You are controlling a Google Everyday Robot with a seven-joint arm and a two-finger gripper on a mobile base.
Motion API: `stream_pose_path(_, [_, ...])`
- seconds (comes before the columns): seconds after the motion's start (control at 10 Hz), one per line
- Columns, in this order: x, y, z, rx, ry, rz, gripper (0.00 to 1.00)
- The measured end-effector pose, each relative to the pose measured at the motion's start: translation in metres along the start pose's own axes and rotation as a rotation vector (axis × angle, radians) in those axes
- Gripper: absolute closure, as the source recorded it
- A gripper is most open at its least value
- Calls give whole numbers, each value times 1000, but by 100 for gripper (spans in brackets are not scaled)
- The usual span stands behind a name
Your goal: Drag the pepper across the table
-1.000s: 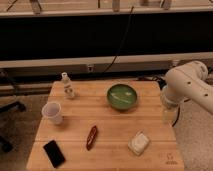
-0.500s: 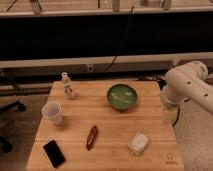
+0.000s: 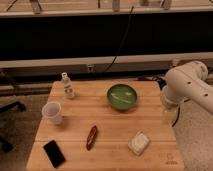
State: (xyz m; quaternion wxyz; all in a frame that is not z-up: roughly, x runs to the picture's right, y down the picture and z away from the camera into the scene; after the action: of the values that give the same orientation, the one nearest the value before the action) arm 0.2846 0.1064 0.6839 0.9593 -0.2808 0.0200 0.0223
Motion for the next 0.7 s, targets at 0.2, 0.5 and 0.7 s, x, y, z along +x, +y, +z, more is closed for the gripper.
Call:
stream_pose_path(0.2, [-1, 1, 1, -1, 4, -2, 20])
stream_pose_path(0.5, [-35, 4, 4, -1, 28, -36, 20])
stream_pose_path(0.7, [-66, 7, 7, 1, 50, -73, 20])
